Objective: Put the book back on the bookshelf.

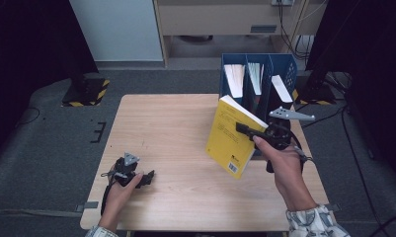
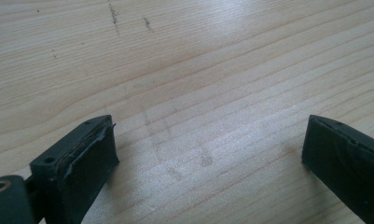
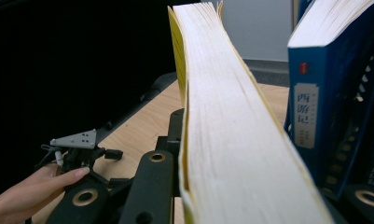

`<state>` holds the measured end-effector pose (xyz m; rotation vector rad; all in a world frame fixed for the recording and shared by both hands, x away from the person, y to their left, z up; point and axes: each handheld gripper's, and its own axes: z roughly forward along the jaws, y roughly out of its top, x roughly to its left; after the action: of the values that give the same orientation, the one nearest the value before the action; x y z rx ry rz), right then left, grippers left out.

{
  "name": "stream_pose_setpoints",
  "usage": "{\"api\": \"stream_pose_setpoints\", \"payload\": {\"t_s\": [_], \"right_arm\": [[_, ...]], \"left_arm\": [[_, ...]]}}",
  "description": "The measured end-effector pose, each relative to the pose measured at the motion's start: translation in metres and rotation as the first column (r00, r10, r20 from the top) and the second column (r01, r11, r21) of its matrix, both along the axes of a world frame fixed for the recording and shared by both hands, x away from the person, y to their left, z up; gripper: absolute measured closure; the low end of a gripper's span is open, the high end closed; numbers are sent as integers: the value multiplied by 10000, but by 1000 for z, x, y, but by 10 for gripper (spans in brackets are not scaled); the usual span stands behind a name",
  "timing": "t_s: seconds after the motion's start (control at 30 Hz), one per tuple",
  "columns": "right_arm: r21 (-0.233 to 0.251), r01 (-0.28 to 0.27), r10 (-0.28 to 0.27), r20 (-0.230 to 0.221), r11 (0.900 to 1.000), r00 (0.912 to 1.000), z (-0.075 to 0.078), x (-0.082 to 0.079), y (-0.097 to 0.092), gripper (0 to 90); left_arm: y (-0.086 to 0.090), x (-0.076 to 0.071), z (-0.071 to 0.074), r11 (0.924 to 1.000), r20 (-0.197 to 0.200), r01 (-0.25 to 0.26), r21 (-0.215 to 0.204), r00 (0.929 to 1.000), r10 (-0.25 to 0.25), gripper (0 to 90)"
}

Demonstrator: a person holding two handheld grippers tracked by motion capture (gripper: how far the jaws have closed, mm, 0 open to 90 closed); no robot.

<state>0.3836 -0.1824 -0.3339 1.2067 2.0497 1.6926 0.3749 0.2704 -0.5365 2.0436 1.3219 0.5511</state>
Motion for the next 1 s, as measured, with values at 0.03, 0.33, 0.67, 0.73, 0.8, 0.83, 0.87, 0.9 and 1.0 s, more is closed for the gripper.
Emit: {"api": "stream_pose_setpoints", "payload": {"t_s": [0.03,0.33,0.67,0.73,0.8,0.83,0.87,0.9,1.0], "right_arm": [[8,23,-23,40,10000,10000,2,0,-2,749],[192,545,-546,73,9983,9985,11,-2,-27,749],[422,1148,-1151,45,9925,9933,13,-6,-56,748],[469,1281,-1286,76,9907,9917,14,-7,-62,749],[520,1435,-1441,78,9883,9895,14,-7,-67,749],[506,1562,-1568,87,9864,9876,15,-7,-72,749],[506,1562,-1568,87,9864,9876,15,-7,-72,749],[490,1723,-1729,94,9838,9849,16,-6,-77,749],[526,1877,-1884,86,9808,9821,17,-5,-82,749]], "left_arm": [[0,0,0,10000,-3,6,-8,10000,-6,24],[0,0,0,10000,-15,14,13,10000,-14,19],[-1,0,0,10000,-16,25,27,10000,-25,18],[-1,0,0,10000,-17,26,28,10000,-26,18],[-1,0,0,10000,-14,25,32,10000,-25,18],[-1,0,0,10000,-14,22,22,10000,-22,18],[-1,0,0,10000,-14,22,22,10000,-22,18],[-1,-1,0,10000,-13,21,23,10000,-21,18],[-1,-1,0,10000,-13,21,21,10000,-21,18]]}}
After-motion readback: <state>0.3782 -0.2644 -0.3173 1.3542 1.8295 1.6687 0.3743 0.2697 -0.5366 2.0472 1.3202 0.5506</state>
